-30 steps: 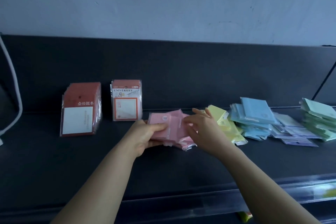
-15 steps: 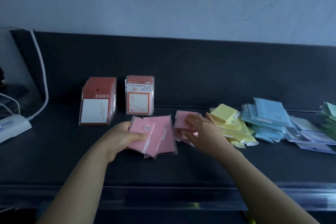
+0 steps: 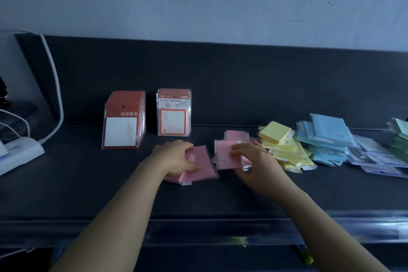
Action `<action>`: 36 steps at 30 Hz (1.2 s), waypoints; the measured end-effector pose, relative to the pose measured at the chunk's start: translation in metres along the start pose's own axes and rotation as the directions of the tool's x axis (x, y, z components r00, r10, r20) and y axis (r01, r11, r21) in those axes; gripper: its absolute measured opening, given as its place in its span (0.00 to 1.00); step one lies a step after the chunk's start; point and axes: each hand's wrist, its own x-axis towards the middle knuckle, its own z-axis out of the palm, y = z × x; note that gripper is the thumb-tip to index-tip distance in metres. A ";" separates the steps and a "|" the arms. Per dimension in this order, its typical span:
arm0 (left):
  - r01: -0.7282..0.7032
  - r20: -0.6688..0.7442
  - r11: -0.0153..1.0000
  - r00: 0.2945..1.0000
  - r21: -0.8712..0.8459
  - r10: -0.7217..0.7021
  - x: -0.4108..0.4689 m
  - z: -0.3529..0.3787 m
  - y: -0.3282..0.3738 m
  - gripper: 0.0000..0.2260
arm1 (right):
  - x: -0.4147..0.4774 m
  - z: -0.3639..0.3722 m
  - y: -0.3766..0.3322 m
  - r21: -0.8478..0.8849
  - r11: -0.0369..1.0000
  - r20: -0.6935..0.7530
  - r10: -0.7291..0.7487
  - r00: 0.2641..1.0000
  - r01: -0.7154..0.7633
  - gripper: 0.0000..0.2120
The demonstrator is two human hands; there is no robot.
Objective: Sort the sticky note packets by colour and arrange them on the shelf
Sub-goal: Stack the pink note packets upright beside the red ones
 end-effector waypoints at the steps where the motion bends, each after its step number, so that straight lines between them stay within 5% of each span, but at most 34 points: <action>1: 0.011 0.032 1.000 0.999 -0.017 -0.010 0.003 0.000 -0.002 0.36 | -0.004 -0.001 -0.001 -0.002 1.000 0.019 0.004 1.000 -0.004 0.18; 4: 0.066 0.099 0.992 0.994 -0.107 -0.055 0.007 -0.003 -0.016 0.37 | -0.018 -0.004 -0.002 0.040 0.999 0.081 0.014 0.997 -0.017 0.17; 8: 0.093 0.092 0.941 0.994 -0.324 -0.066 0.006 -0.002 -0.035 0.23 | -0.029 -0.005 -0.007 0.212 0.971 0.106 0.090 0.990 -0.111 0.16; 13: 0.022 -0.087 0.764 0.991 -0.645 -0.103 0.002 -0.005 -0.047 0.29 | -0.016 -0.001 -0.020 0.112 0.968 -0.015 0.226 0.974 -0.223 0.21; 15: -0.023 -0.159 0.689 0.978 -0.725 -0.135 0.002 -0.006 -0.054 0.23 | -0.007 0.004 -0.024 0.083 0.948 0.037 0.306 0.951 -0.308 0.25; 18: -0.130 -0.314 0.651 0.933 -0.748 -0.175 0.000 -0.007 -0.056 0.11 | 0.003 0.012 -0.030 0.001 0.943 0.080 0.331 0.940 -0.332 0.23; 23: -0.272 -0.476 0.507 0.815 -0.818 -0.330 -0.007 -0.005 -0.055 0.09 | 0.003 0.033 -0.037 -0.005 0.986 0.140 0.165 0.976 -0.166 0.21; 27: -0.308 -0.497 0.470 0.792 -0.827 -0.354 -0.012 -0.001 -0.052 0.09 | 0.002 0.031 -0.028 0.041 0.965 -0.105 0.261 0.960 -0.258 0.19; 30: -0.315 -0.488 0.446 0.798 -0.838 -0.353 -0.011 0.001 -0.046 0.09 | 0.000 0.030 -0.022 -0.076 0.980 -0.031 0.181 0.983 -0.183 0.14; 34: -0.306 -0.467 0.417 0.804 -0.856 -0.369 -0.006 0.004 -0.038 0.10 | 0.001 0.033 -0.030 0.019 0.996 0.157 0.084 0.984 -0.088 0.16; 36: -0.298 -0.468 0.430 0.803 -0.852 -0.369 -0.005 0.003 -0.034 0.11 | 0.001 0.029 -0.029 0.089 0.991 0.086 0.095 0.992 -0.102 0.15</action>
